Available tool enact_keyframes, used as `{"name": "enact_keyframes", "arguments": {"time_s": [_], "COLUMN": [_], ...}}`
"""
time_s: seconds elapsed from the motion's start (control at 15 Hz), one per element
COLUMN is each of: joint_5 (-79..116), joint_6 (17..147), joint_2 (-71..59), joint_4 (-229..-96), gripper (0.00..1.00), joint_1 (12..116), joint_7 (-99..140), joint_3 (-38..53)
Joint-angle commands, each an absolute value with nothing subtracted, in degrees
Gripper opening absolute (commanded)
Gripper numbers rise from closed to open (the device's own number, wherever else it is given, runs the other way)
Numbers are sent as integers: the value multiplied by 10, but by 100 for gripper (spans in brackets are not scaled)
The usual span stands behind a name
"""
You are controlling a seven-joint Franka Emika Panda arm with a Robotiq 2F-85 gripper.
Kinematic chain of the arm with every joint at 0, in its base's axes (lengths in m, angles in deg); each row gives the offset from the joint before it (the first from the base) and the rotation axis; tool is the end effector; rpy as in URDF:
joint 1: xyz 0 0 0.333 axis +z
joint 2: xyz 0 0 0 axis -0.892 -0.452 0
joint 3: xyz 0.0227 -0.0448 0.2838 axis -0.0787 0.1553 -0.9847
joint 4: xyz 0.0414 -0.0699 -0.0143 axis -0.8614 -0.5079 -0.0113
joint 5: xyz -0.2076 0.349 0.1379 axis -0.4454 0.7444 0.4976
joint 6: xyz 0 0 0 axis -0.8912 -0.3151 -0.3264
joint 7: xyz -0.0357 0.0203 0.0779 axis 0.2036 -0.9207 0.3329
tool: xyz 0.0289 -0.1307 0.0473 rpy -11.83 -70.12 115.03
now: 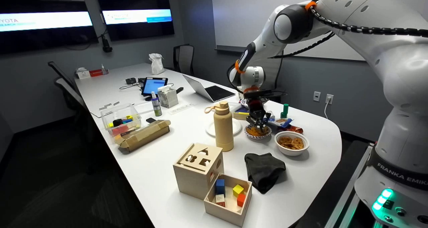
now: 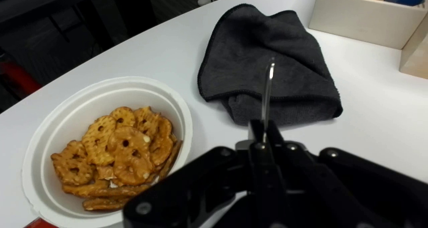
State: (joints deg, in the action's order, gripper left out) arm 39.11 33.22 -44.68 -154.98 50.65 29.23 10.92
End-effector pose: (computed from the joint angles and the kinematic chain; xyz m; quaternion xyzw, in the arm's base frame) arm 0.5426 -0.1492 0.0145 -0.8365 0.3078 0.4396 0.1105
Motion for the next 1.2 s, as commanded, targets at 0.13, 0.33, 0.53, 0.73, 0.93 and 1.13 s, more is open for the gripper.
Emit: {"name": "enact_keyframes", "arguments": {"time_s": [0.13, 0.33, 0.53, 0.73, 0.93, 1.13], "joint_5": [403, 401, 391, 383, 388, 390], "joint_6": [303, 295, 277, 242, 212, 191], "joint_2": [-468, -481, -488, -495, -498, -503], "joint_4": [-1495, -1486, -1483, -1473, -1463, -1452], "gripper": [1, 1, 1, 1, 1, 1], "joint_1": [486, 486, 494, 499, 492, 493], "joint_7": [252, 270, 298, 302, 254, 227], "joint_3": [95, 102, 110, 106, 89, 80]}}
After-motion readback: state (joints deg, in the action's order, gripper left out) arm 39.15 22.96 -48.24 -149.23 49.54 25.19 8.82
